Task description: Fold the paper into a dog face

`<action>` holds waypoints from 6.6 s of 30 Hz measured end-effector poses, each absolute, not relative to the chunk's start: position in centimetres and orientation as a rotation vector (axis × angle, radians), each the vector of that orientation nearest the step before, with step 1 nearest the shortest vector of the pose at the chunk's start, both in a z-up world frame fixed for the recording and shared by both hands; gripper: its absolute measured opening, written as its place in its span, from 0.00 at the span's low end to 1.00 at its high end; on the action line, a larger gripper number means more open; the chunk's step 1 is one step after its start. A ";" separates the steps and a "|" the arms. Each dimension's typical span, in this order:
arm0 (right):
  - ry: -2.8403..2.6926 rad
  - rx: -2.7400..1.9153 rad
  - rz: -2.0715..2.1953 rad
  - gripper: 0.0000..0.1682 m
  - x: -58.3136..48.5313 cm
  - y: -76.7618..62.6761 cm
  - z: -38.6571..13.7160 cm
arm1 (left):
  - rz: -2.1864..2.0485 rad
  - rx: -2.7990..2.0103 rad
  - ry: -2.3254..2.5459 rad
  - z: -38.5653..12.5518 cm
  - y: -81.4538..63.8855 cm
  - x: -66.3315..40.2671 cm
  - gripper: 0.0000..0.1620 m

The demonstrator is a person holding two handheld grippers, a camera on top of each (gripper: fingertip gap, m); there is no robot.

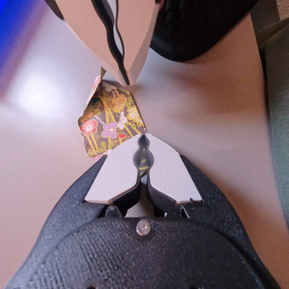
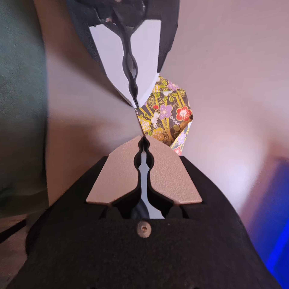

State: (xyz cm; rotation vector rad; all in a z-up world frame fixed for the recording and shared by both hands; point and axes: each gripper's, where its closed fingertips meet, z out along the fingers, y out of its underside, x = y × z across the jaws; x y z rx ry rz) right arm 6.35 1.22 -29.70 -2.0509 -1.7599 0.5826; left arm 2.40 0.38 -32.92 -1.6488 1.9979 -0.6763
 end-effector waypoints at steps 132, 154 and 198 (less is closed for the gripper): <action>-0.811 -1.605 0.491 0.22 12.4 13.5 -21.4 | -0.066 -2.515 1.104 -27.4 27.3 -29.4 0.52; -0.908 -1.650 0.442 0.24 11.4 12.8 -23.3 | -0.093 -2.687 1.141 -32.9 26.8 -29.0 0.22; -1.013 -1.748 0.236 0.24 11.3 13.2 -26.2 | -0.203 -2.024 0.945 -14.3 25.1 -26.1 0.12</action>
